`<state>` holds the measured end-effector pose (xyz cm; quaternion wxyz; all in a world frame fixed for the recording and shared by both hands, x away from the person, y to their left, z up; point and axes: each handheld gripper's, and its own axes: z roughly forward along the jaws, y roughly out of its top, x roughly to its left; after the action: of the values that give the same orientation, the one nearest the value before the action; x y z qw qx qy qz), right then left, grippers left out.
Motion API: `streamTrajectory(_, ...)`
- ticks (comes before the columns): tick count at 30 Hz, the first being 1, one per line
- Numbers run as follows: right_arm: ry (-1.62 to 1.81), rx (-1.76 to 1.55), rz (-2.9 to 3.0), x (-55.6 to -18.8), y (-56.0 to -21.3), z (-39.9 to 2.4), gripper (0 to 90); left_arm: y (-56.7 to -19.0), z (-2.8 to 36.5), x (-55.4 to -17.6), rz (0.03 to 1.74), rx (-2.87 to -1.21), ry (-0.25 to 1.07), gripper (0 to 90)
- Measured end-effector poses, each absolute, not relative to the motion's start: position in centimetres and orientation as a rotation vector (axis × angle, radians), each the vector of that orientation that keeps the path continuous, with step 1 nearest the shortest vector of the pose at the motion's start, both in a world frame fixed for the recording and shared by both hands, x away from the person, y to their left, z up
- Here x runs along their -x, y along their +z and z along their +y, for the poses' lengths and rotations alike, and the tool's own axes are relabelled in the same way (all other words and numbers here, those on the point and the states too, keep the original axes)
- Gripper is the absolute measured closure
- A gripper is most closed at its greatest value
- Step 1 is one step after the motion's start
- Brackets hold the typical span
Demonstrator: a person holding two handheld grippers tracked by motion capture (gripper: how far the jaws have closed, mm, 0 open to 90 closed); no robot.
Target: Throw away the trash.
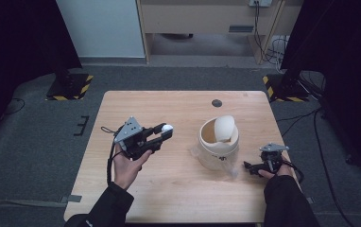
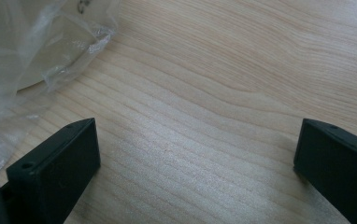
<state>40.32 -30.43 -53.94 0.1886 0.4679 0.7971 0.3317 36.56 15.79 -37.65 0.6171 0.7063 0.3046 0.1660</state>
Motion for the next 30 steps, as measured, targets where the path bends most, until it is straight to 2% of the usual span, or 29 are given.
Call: streamTrajectory(30, 0.932, -1.315, 2.243, -40.3, -53.9, -30.4, 0.6, -38.7, 10.1, -41.1, 0.681, -1.634, 0.337, 62.2)
